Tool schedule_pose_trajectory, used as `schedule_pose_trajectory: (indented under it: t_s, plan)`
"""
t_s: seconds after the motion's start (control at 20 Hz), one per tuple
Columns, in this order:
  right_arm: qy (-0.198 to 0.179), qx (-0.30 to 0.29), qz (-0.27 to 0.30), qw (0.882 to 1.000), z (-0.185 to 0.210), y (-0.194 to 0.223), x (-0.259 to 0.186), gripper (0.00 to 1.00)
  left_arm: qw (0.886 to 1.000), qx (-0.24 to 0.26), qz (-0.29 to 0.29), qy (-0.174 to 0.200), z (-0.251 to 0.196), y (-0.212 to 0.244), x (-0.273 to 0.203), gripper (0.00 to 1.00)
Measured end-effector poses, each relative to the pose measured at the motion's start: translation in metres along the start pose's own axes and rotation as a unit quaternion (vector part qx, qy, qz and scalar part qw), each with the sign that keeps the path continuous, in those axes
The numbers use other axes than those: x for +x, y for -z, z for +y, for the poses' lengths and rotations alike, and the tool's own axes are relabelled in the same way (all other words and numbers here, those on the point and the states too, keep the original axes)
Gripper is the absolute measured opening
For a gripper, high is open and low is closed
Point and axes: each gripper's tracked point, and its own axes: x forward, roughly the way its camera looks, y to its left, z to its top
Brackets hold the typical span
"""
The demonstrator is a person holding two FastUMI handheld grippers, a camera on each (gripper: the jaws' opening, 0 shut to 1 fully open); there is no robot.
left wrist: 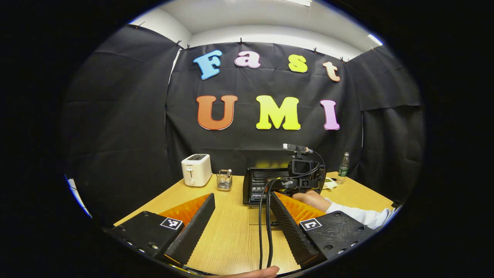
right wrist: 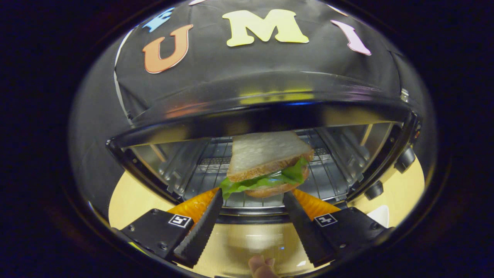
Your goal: Open the electric oven with the left hand, put the food in, and close the electric oven.
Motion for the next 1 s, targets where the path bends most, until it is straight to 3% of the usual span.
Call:
schedule_pose_trajectory:
  t_s: [0.15, 0.5, 0.75, 0.8, 0.85, 0.9, 0.95, 1.0]
  plan:
    - [-0.022, 0.004, 0.007, 1.000, 0.000, 0.002, -0.025, 1.00, 1.000, 0.002, 0.002, -0.006, -0.001, 0.001, 0.001, 0.94]
    - [-0.055, -0.011, -0.084, 0.995, -0.014, -0.029, -0.130, 1.00, 1.000, 0.006, 0.004, -0.006, -0.012, 0.000, 0.005, 0.94]
    - [-0.055, -0.030, -0.187, 0.980, -0.041, -0.065, -0.222, 1.00, 1.000, -0.011, 0.010, 0.016, -0.031, 0.001, 0.015, 0.94]
    - [-0.054, -0.032, -0.203, 0.977, -0.047, -0.071, -0.239, 0.90, 1.000, -0.014, 0.012, 0.017, -0.033, 0.001, 0.018, 0.94]
    - [-0.048, -0.037, -0.216, 0.975, -0.056, -0.075, -0.256, 1.00, 1.000, -0.017, 0.018, 0.019, -0.035, 0.004, 0.021, 0.94]
    - [-0.037, -0.042, -0.234, 0.970, -0.067, -0.084, -0.273, 1.00, 0.999, -0.019, 0.026, 0.021, -0.039, 0.009, 0.026, 0.94]
    - [-0.028, -0.047, -0.252, 0.966, -0.076, -0.091, -0.291, 0.89, 0.999, -0.021, 0.034, 0.022, -0.043, 0.015, 0.030, 0.94]
    - [-0.023, -0.046, -0.263, 0.963, -0.084, -0.095, -0.307, 1.00, 0.999, -0.020, 0.042, 0.027, -0.048, 0.019, 0.034, 0.94]
